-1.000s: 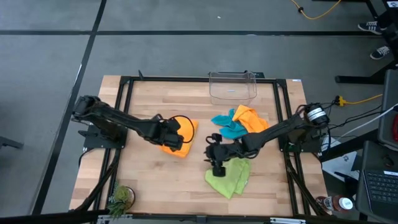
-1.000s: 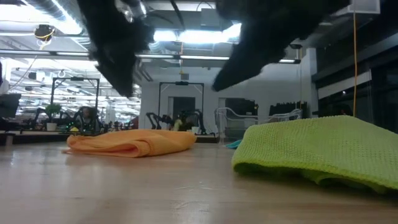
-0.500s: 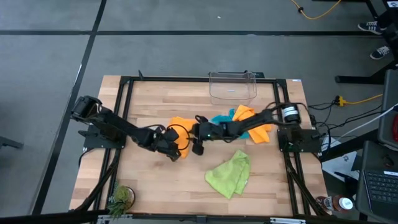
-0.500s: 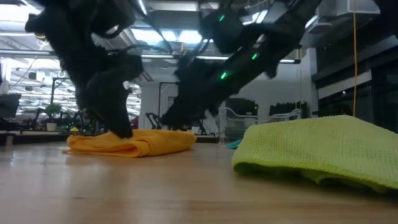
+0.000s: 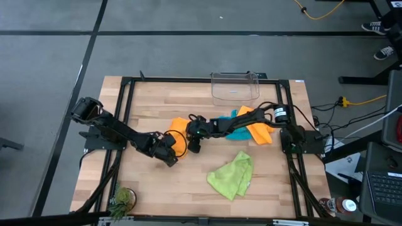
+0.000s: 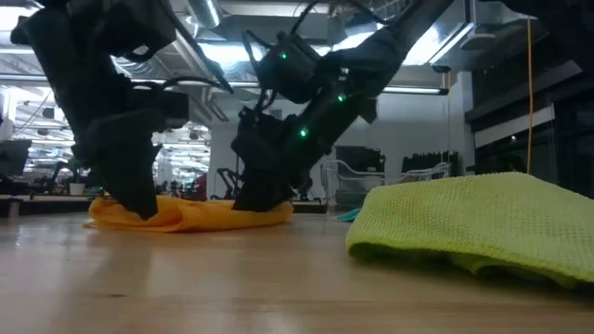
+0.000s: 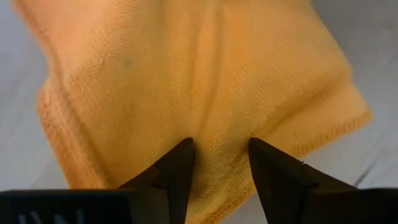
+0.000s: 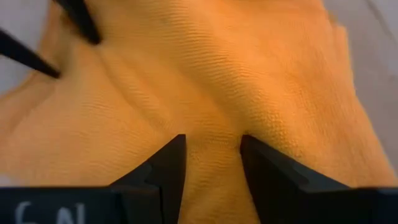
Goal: Fold microfiber towels
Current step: Fold the left yellow microfiber cloth
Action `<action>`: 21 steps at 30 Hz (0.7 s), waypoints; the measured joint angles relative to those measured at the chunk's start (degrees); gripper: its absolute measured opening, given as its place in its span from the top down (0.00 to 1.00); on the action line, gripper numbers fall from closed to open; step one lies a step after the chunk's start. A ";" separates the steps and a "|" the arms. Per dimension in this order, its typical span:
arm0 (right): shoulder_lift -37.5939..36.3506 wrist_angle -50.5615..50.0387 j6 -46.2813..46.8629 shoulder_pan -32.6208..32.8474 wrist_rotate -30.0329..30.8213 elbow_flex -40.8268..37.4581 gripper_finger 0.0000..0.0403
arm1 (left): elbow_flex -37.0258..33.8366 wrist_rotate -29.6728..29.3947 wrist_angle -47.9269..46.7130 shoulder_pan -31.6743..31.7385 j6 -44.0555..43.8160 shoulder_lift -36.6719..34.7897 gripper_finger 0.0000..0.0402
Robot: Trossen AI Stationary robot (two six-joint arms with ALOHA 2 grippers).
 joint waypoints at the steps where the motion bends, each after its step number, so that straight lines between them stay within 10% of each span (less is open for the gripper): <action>1: -0.02 -0.19 -0.15 0.08 -0.34 0.86 0.61 | 0.50 -0.28 -0.28 0.00 0.44 -0.04 0.63; 12: -0.96 -3.98 0.11 4.97 0.88 4.45 0.61 | 6.45 -9.49 -6.48 2.69 12.72 -0.48 0.63; 21: 0.31 -1.62 0.79 7.08 7.77 4.42 0.61 | 6.59 -10.50 -5.36 16.67 26.41 -0.48 0.63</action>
